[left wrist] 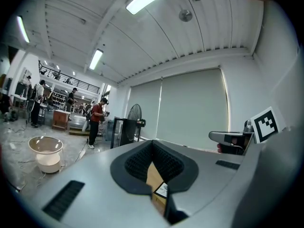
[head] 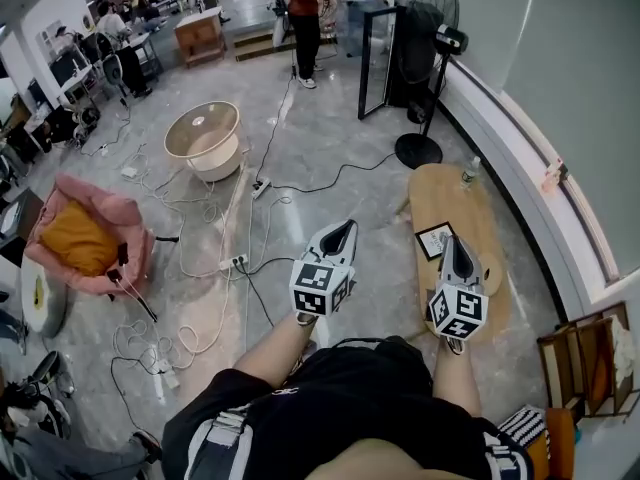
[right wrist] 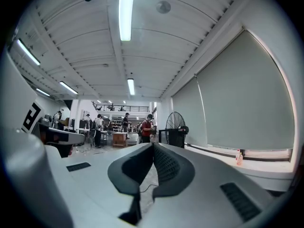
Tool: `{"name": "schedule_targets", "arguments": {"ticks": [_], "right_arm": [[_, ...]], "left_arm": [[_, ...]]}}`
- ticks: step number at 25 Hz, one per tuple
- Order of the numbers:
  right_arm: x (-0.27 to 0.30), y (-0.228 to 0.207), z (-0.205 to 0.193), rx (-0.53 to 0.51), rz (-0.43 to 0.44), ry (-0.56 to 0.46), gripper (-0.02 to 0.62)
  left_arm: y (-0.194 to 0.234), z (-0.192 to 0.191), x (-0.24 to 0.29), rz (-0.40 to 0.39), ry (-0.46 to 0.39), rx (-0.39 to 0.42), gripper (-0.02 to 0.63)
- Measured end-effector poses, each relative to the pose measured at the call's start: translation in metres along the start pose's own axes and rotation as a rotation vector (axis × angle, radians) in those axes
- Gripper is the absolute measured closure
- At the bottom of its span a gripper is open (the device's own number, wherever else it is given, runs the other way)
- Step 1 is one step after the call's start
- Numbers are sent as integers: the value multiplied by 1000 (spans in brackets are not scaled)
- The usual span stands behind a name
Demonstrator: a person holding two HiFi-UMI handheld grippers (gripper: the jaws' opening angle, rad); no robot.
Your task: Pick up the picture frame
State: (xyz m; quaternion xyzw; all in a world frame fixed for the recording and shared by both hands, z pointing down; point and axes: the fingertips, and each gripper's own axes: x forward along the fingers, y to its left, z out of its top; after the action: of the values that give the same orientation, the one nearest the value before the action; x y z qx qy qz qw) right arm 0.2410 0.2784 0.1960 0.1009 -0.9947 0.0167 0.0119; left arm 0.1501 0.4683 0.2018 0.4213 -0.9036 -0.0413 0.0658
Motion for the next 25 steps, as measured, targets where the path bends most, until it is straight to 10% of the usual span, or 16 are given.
{"name": "schedule_targets", "arguments": {"ticks": [12,25], "right_arm": [[45,-15,-11,10,-48,-14,578],[209,-123,-23,65,-100,-10,578]], "left_arm": [[38,-12,38,1,18,-10,586],[62,5,234,-35,47,48,586]]}}
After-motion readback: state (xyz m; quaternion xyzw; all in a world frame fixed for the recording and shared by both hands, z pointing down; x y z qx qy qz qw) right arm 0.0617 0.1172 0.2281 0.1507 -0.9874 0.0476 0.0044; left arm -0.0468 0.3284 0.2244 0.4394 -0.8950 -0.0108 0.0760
